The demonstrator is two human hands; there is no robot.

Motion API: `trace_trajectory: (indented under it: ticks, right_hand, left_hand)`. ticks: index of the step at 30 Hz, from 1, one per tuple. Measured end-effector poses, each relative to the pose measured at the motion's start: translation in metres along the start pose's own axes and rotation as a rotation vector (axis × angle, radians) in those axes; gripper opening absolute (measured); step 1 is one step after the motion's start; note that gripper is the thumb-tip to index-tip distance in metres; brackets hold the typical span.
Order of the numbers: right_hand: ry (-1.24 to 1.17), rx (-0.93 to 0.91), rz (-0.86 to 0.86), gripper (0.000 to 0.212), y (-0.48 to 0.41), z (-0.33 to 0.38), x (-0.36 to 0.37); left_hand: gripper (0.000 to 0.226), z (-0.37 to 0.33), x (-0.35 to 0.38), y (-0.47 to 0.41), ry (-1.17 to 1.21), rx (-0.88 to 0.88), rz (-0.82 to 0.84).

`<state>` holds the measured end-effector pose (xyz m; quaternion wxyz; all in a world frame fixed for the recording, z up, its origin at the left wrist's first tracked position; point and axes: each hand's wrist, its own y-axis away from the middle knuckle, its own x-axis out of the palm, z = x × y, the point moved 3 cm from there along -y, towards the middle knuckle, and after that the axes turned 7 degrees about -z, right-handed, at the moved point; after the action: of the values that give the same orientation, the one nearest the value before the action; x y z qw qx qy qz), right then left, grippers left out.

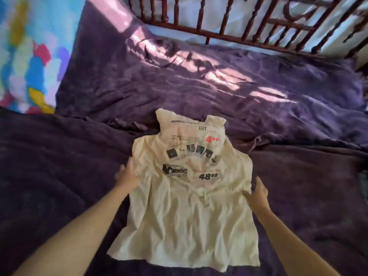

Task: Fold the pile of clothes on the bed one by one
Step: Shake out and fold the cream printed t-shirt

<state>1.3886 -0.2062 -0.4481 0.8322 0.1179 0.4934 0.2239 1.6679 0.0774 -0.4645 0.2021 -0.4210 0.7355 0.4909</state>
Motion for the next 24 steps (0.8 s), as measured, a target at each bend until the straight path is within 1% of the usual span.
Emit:
trace_trajectory:
  ticks: [2,4,5,7,9,10,11,13,14,15,17,19,20,22,24]
  right_hand:
    - [0.128,0.164,0.077,0.080,0.028,-0.070,0.027]
    - [0.178,0.302,0.116,0.083,0.055,-0.121,0.038]
    - [0.157,0.345,0.128,0.083,0.065,-0.140,0.042]
    - [0.074,0.394,0.118,0.084,0.075,-0.165,0.048]
    - [-0.022,0.424,0.055,0.083,0.073,-0.177,0.053]
    - [-0.063,0.444,0.006,0.076,0.070,-0.181,0.055]
    - [-0.088,0.457,-0.038,0.061,0.068,-0.183,0.056]
    - [-0.100,0.465,-0.093,0.012,0.068,-0.184,0.054]
    - [-0.120,0.466,-0.116,0.022,0.067,-0.185,0.054]
    - [-0.146,0.451,-0.144,0.032,0.071,-0.184,0.046]
    - [-0.305,0.484,-0.243,0.037,0.071,-0.183,0.035]
    - [-0.525,0.522,-0.353,0.035,0.078,-0.183,0.011]
    - [-0.611,0.522,-0.391,0.033,0.081,-0.183,-0.002]
    - [-0.715,0.475,-0.440,0.026,0.085,-0.183,-0.026]
    - [-0.746,0.403,-0.475,0.020,0.092,-0.184,-0.046]
  left_hand:
    - [0.082,0.069,0.034,0.024,-0.063,-0.114,0.022]
    - [0.079,0.122,0.057,0.052,-0.098,-0.196,0.044]
    - [0.074,0.138,0.065,0.064,-0.144,-0.202,0.043]
    - [0.065,0.155,0.076,0.080,-0.250,-0.152,0.012]
    - [0.056,0.155,0.081,0.089,-0.230,-0.124,-0.027]
    - [0.048,0.153,0.084,0.093,-0.214,-0.113,-0.044]
    - [0.039,0.152,0.086,0.097,-0.222,-0.087,-0.066]
    - [0.027,0.155,0.087,0.106,-0.237,-0.041,-0.135]
    - [0.025,0.158,0.085,0.108,-0.191,-0.049,-0.179]
    - [0.022,0.160,0.083,0.115,-0.082,-0.078,-0.219]
    - [0.016,0.163,0.072,0.119,0.288,-0.219,-0.252]
    - [0.010,0.166,0.057,0.133,0.692,-0.355,-0.282]
    - [0.009,0.167,0.049,0.141,0.828,-0.397,-0.293]
    - [0.020,0.168,0.032,0.159,1.047,-0.433,-0.311]
    - [0.023,0.170,0.019,0.178,1.221,-0.434,-0.288]
